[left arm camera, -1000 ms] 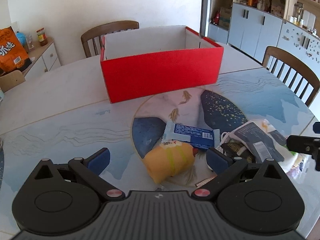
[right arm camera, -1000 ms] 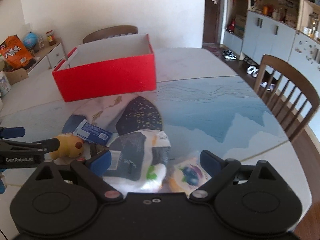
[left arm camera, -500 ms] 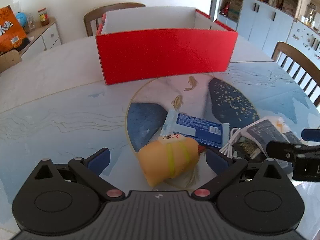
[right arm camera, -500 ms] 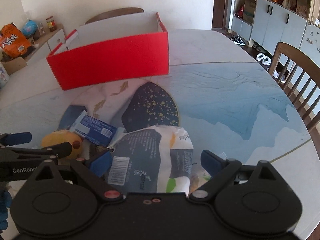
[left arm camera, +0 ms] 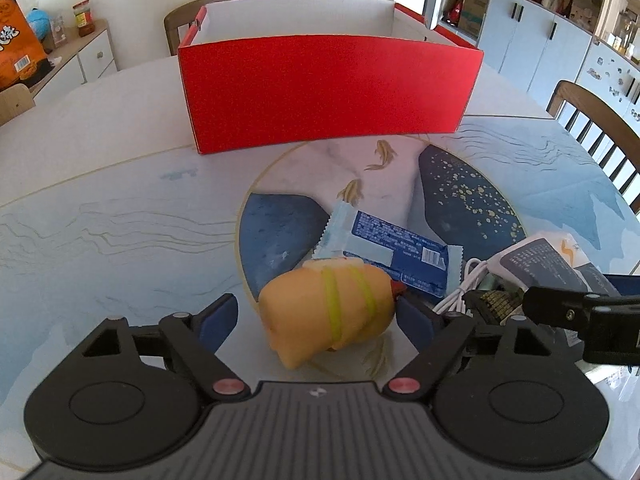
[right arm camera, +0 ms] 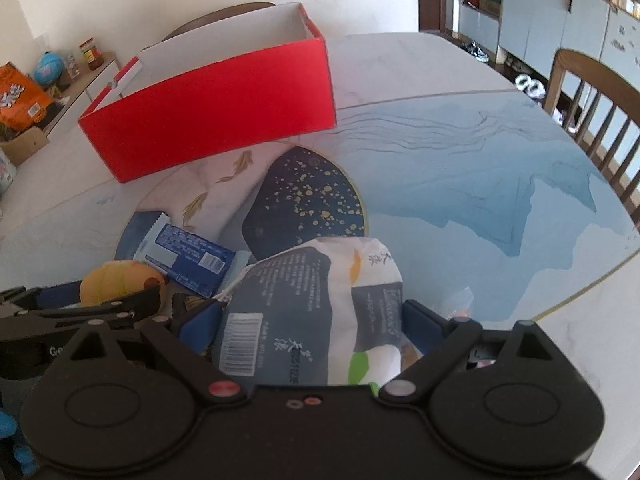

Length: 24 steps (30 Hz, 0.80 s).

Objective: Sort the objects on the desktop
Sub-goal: 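Close left tool on yellow toy while right tool grasps grey-white snack bag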

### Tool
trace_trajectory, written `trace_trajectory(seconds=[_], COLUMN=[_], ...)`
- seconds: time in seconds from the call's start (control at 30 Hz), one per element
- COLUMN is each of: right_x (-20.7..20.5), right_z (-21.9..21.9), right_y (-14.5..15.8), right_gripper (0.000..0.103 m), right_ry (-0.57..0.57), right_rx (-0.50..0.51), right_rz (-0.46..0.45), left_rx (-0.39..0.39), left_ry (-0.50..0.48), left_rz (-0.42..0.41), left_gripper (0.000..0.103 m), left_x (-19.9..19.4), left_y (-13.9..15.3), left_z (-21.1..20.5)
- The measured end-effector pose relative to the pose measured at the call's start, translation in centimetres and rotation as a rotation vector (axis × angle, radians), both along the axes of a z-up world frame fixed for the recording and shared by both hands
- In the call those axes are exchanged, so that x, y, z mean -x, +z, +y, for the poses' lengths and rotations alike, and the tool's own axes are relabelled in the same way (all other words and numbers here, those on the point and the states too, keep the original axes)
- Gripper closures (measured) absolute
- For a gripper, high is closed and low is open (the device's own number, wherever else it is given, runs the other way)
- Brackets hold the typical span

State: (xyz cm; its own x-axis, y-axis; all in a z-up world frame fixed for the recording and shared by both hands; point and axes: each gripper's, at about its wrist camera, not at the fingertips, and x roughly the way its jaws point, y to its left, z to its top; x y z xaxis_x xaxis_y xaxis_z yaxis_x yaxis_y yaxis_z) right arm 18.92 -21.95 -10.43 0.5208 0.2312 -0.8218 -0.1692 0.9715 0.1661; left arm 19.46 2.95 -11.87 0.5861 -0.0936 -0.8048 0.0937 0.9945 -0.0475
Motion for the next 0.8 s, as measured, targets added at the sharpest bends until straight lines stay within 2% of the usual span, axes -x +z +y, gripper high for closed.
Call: trace_trajectory(seconds=[0.2,0.37,0.43,0.8], right_x=[0.1,0.1,0.2,0.4], right_z=[-0.2,-0.3,-0.3,-0.1], right_y=[0.1,0.3,0.4,1.2], right_gripper=[0.012,0.021,0.028,0.046], right_ry=[0.004,0.013,0.017,0.033], right_rx=[-0.011,-0.02,-0.017,0.007], right_rz=[0.002,0.003,-0.002,-0.031], left_rx=[0.021,0.016,0.014,0.035], left_ry=[-0.01,-0.004,0.0,0.014], left_rz=[-0.01,-0.024,-0.029,-0.05], left_gripper=[0.029,0.031,0.033,0.035], left_x=[-0.1,0.0,0.0,0.4], left_y=[0.0,0.1,0.1,0.9], left_z=[-0.1,-0.1,0.0,0.4])
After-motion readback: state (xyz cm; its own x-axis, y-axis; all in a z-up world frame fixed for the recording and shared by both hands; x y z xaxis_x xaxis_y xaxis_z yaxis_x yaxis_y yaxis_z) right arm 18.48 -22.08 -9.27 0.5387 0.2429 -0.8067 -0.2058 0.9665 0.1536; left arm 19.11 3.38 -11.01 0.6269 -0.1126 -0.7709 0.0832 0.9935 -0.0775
